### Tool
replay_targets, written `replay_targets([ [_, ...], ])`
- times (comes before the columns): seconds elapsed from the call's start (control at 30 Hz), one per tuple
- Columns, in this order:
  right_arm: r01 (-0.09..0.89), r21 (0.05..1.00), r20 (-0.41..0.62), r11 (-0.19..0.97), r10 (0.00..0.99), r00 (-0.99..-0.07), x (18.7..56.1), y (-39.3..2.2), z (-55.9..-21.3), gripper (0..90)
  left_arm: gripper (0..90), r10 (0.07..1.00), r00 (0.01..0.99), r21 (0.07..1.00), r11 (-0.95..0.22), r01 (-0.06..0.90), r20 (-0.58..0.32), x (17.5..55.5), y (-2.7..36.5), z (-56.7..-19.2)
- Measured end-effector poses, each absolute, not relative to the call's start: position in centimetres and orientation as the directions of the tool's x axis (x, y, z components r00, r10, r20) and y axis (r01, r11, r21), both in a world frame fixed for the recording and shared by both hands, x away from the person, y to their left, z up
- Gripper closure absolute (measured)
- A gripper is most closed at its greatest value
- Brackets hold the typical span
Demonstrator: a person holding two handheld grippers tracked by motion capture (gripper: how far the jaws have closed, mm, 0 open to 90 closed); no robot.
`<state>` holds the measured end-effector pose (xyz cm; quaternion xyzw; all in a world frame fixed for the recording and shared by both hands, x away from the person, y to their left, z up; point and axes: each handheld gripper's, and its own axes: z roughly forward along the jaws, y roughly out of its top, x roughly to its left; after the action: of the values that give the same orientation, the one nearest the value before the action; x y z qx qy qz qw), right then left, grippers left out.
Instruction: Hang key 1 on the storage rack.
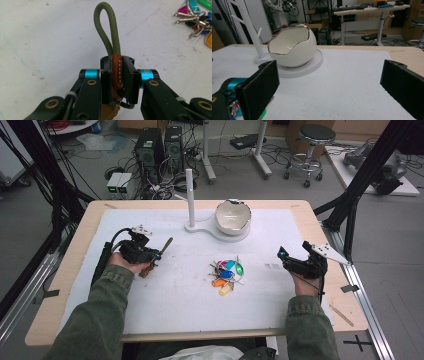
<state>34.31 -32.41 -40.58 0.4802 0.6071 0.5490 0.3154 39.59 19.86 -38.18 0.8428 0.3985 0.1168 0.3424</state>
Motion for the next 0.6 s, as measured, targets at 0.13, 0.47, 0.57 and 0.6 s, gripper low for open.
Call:
replay_targets([
  [0.13,0.233,0.97,0.141,-0.062,0.93,-0.339,34.3,-32.4,-40.6,1.2,78.4,0.757,0.643,0.691,-0.404,0.599,-0.114,40.0,20.3,-37.1],
  [0.47,0.231,0.971,0.144,-0.065,0.928,-0.343,34.3,-32.4,-40.5,1.2,78.4,0.778,0.622,0.711,-0.388,0.587,-0.089,40.7,20.9,-34.4],
  [0.57,0.231,0.971,0.144,-0.066,0.928,-0.342,34.3,-32.4,-40.5,1.2,78.4,0.783,0.617,0.72,-0.381,0.58,-0.083,41.1,21.0,-33.6],
  [0.6,0.23,0.971,0.142,-0.064,0.929,-0.342,34.3,-32.4,-40.5,1.2,78.4,0.783,0.617,0.721,-0.38,0.579,-0.082,41.1,21.0,-33.3],
])
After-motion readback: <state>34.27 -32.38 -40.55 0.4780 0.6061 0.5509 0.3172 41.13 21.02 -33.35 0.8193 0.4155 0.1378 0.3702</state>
